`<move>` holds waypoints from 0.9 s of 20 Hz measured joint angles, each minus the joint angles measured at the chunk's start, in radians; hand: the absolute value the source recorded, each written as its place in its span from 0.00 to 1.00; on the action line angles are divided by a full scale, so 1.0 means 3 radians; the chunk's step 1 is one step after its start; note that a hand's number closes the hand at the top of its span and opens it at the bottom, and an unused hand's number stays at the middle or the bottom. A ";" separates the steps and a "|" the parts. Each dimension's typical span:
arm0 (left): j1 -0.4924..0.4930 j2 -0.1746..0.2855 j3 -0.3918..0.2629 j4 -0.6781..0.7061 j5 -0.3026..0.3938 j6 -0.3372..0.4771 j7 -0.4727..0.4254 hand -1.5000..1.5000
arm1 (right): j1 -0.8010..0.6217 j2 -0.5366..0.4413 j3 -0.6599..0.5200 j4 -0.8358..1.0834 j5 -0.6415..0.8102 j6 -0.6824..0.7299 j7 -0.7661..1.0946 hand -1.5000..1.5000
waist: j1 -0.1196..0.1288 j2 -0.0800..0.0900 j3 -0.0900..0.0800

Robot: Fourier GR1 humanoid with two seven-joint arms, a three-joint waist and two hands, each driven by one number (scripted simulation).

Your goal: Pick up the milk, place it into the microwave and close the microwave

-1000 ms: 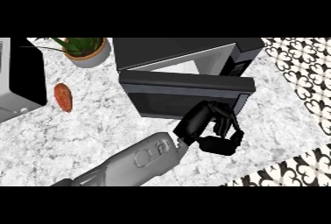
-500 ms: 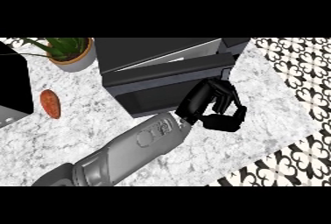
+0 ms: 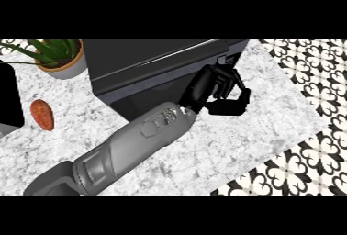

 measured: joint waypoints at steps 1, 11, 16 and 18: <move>-0.0017 0.0008 0.0011 0.0029 0.0022 0.0012 -0.0005 1.00 | -0.0010 -0.0017 -0.0008 0.0000 -0.0019 0.0006 0.0010 0.00 | -0.0014 0.0003 0.0000; -0.0033 0.0069 -0.0013 0.0070 0.0153 0.0187 -0.0088 1.00 | -0.0149 -0.0221 -0.0119 0.0023 -0.0143 0.0021 0.0123 0.00 | -0.0104 0.0004 0.0000; -0.0026 0.0093 -0.0043 0.0047 0.0198 0.0273 -0.0124 1.00 | -0.0213 -0.0312 -0.0168 0.0060 -0.0199 0.0031 0.0170 0.00 | -0.0131 0.0008 0.0003; -0.0026 0.0103 -0.0039 0.0014 0.0218 0.0297 -0.0162 1.00 | -0.0233 -0.0327 -0.0171 0.0073 -0.0240 0.0039 0.0183 0.00 | -0.0134 0.0008 0.0003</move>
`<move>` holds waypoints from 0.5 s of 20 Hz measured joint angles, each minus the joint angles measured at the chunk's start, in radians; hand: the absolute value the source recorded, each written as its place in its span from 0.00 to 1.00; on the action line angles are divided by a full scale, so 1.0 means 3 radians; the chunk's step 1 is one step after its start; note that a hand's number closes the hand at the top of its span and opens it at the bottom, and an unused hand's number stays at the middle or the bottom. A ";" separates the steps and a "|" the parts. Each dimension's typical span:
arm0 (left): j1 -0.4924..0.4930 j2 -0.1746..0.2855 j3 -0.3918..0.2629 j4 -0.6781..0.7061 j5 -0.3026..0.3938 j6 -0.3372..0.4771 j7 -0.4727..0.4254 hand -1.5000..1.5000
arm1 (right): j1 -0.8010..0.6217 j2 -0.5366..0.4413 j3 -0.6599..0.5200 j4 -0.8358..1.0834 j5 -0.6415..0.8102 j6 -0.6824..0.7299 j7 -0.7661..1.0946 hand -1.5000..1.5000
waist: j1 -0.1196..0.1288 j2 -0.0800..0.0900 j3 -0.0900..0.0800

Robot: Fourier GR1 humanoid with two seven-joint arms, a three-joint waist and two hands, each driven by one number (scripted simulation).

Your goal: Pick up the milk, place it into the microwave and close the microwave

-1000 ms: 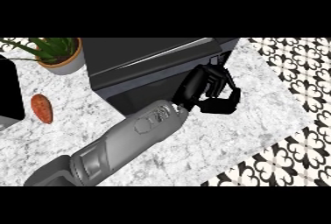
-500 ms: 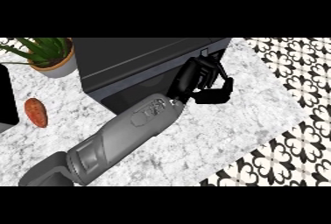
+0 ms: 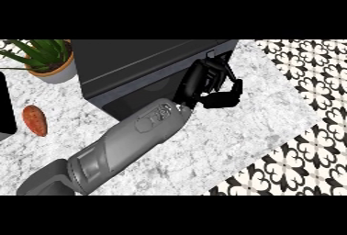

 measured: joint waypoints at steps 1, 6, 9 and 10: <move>0.0000 0.0008 0.0000 -0.0014 0.0007 0.0010 -0.0017 1.00 | -0.0012 -0.0010 -0.0006 0.0004 -0.0020 0.0003 0.0005 0.00 | -0.0005 -0.0001 0.0000; -0.0010 0.0025 -0.0004 -0.0035 0.0051 0.0052 -0.0057 1.00 | -0.0057 -0.0070 -0.0030 0.0040 -0.0110 0.0027 0.0041 0.00 | -0.0026 0.0002 0.0003; -0.0013 0.0030 -0.0011 -0.0039 0.0072 0.0084 -0.0072 1.00 | -0.0080 -0.0107 -0.0047 0.0067 -0.0163 0.0035 0.0066 0.00 | -0.0035 0.0003 0.0004; -0.0020 0.0026 -0.0018 -0.0036 0.0076 0.0091 -0.0076 1.00 | -0.0092 -0.0115 -0.0047 0.0071 -0.0180 0.0035 0.0075 0.00 | -0.0031 0.0005 0.0004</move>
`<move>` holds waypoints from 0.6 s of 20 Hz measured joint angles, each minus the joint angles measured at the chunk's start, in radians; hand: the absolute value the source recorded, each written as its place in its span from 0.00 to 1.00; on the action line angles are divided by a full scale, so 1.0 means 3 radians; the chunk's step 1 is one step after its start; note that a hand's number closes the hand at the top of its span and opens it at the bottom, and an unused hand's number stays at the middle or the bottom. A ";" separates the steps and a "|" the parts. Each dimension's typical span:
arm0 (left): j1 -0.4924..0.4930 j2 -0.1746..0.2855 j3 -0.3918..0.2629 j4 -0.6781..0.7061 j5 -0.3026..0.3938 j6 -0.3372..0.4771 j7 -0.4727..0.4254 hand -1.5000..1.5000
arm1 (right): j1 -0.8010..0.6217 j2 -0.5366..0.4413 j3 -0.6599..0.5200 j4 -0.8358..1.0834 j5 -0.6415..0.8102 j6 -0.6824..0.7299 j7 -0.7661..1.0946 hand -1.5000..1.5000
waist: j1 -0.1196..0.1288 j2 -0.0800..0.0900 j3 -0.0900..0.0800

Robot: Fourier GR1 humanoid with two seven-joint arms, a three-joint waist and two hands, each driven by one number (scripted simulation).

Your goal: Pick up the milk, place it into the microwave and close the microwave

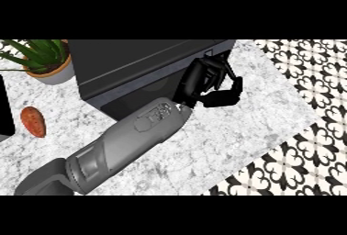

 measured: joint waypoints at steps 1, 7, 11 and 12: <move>-0.0002 0.0004 -0.0006 -0.0001 0.0006 0.0012 0.0001 1.00 | -0.0012 -0.0012 -0.0005 0.0006 -0.0020 0.0002 0.0008 0.00 | -0.0005 -0.0001 0.0001; -0.0013 -0.0159 0.0094 0.0064 0.0109 0.0243 0.0005 1.00 | -0.0044 -0.0052 -0.0038 0.0047 -0.0133 0.0002 0.0041 0.00 | 0.0052 -0.0010 0.0005; -0.0045 -0.0238 0.0132 0.0106 0.0205 0.0344 0.0011 1.00 | -0.0035 -0.0085 -0.0106 0.0073 -0.0197 -0.0009 0.0054 0.00 | 0.0116 -0.0020 0.0010; -0.0053 -0.0237 0.0135 0.0127 0.0229 0.0340 0.0009 1.00 | -0.0029 -0.0095 -0.0133 0.0082 -0.0211 -0.0015 0.0056 0.00 | 0.0135 -0.0019 0.0010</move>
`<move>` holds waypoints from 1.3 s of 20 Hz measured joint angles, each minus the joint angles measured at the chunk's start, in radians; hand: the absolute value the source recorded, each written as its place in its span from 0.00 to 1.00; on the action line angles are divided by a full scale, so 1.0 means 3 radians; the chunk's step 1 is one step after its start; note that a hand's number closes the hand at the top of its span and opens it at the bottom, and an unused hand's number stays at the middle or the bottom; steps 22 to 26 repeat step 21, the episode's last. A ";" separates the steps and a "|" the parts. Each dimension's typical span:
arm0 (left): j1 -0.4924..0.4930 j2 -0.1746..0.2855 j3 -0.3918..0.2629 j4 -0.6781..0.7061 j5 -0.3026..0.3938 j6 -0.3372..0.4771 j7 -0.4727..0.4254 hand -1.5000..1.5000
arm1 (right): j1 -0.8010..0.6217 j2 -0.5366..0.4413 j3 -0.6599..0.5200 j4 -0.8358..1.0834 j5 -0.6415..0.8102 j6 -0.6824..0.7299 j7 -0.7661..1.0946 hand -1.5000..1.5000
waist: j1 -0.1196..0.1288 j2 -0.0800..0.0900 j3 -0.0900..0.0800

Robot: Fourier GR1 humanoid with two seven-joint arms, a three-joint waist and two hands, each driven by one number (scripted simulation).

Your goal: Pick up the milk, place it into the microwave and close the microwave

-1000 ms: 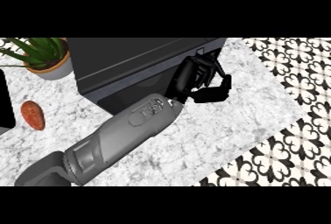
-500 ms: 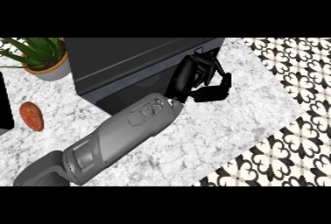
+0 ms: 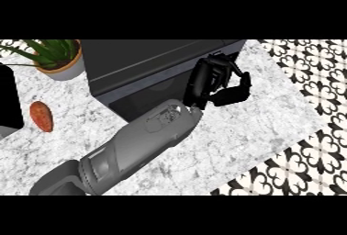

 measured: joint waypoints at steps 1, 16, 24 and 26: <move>-0.0019 -0.0002 -0.0017 0.0011 0.0026 -0.0022 0.0010 1.00 | 0.0000 -0.0011 -0.0027 0.0005 -0.0016 -0.0011 0.0003 0.00 | 0.0014 0.0001 0.0000; -0.0156 0.0000 -0.0303 0.0068 0.0254 -0.0473 -0.0111 0.00 | 0.0150 -0.0119 -0.0359 -0.0021 -0.0212 -0.0112 0.0063 0.00 | 0.0272 0.0003 -0.0004; -0.0153 -0.0002 -0.0360 0.0065 0.0331 -0.0551 -0.0161 0.00 | 0.0220 -0.0141 -0.0431 -0.0075 -0.0272 -0.0128 0.0095 0.00 | 0.0346 -0.0010 -0.0004; -0.0153 -0.0002 -0.0360 0.0065 0.0331 -0.0551 -0.0161 0.00 | 0.0220 -0.0141 -0.0431 -0.0075 -0.0272 -0.0128 0.0095 0.00 | 0.0346 -0.0010 -0.0004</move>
